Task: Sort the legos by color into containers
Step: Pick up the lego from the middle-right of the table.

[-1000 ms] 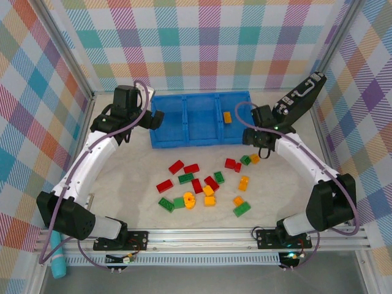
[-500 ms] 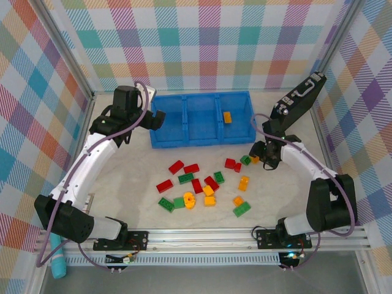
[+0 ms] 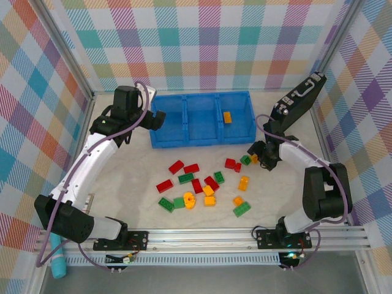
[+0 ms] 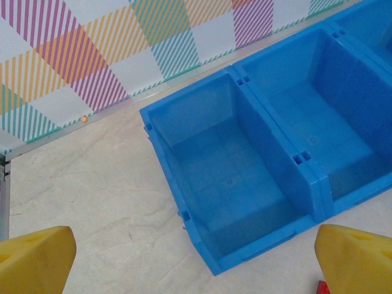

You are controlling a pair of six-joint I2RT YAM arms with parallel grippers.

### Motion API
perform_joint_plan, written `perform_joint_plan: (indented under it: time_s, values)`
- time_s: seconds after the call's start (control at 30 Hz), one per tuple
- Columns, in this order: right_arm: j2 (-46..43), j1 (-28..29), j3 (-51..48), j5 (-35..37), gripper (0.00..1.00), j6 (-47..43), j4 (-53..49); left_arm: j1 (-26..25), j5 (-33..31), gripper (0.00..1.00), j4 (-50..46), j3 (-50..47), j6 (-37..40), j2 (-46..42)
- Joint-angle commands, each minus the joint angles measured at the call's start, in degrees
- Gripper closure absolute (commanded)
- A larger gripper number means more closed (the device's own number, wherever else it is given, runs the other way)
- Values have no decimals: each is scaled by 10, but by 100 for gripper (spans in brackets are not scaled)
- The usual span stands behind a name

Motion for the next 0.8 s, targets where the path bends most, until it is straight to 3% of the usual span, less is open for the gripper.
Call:
perform_joint_plan:
  time_s: [0.0, 0.77]
  values:
    - [21, -6, 6, -9, 27, 27, 9, -5, -11, 0, -7, 1, 8, 1]
    - [114, -16, 58, -2, 33, 25, 5, -5, -30, 0, -1, -11, 22, 5]
